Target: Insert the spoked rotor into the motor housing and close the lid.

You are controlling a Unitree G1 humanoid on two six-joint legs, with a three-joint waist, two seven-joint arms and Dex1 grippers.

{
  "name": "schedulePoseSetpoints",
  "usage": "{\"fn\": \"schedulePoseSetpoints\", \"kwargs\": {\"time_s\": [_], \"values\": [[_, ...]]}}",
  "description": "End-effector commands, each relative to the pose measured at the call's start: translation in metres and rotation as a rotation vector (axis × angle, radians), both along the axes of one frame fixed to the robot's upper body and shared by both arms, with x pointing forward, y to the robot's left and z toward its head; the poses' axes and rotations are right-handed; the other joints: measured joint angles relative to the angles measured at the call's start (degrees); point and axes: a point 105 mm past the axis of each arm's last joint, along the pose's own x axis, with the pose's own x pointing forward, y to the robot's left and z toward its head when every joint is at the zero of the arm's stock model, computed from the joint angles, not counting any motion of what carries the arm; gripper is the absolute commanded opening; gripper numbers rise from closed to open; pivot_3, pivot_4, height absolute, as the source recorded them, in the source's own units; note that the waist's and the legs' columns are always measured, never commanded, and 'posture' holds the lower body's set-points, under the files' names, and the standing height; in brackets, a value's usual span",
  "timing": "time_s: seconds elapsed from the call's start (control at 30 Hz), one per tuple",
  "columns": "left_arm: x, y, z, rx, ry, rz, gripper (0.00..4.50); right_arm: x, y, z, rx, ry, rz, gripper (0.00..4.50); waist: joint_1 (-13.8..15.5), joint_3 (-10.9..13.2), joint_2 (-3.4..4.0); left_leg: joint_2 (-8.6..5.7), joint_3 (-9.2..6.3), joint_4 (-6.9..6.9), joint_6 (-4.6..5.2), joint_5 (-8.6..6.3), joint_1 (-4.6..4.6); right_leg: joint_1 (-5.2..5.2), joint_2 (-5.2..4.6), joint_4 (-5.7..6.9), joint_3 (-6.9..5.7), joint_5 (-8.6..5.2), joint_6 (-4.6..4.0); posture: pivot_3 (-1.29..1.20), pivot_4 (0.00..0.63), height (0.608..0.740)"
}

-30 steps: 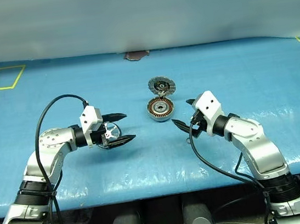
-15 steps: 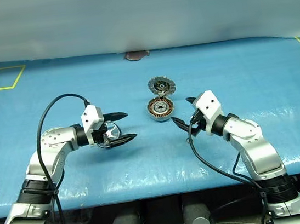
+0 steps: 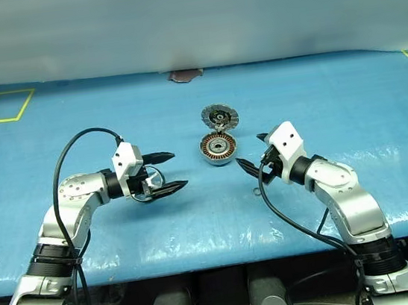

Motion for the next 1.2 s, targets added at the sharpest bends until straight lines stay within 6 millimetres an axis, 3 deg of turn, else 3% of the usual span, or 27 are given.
{"fn": "schedulePoseSetpoints", "kwargs": {"time_s": [0.03,0.4,0.67,0.9,1.2], "values": [[-0.001,-0.002,0.007,0.002,-0.047,-0.014,4.5,0.002,0.0,0.012,-0.011,-0.041,0.005,4.44,0.0,0.0,0.0,0.0,0.0,0.0,0.0,0.0,0.0,0.0,0.0,0.0,0.0,0.0,0.0,0.0,0.15,0.74],[-0.001,0.001,0.014,-0.004,-0.088,0.016,4.5,0.008,0.011,0.026,-0.112,-0.083,0.08,4.44,-0.1,0.0,0.0,0.0,0.01,-0.01,0.0,0.0,0.0,0.0,0.0,-0.01,0.01,0.0,0.0,0.0,0.15,0.74],[0.008,0.017,0.016,0.066,-0.167,0.134,4.5,0.025,0.021,0.019,-0.389,-0.082,0.165,4.44,-0.1,0.0,0.01,0.0,0.03,0.01,0.0,0.0,0.02,0.0,0.0,0.0,0.02,0.01,0.01,0.0,0.15,0.74],[0.002,0.021,0.012,0.049,-0.145,0.159,4.5,0.035,0.044,0.019,-0.568,-0.104,0.304,4.44,-0.2,0.0,0.02,0.0,0.06,-0.07,0.0,-0.01,-0.04,-0.13,0.0,-0.01,0.03,0.01,0.01,0.0,0.15,0.74],[-0.004,0.023,0.007,0.044,-0.132,0.176,4.5,0.056,0.076,0.009,-0.604,-0.057,0.426,4.44,-0.3,0.0,0.02,0.0,0.05,-0.06,0.0,0.0,-0.03,-0.11,0.0,0.01,0.02,0.03,0.03,0.0,0.15,0.74]]}}
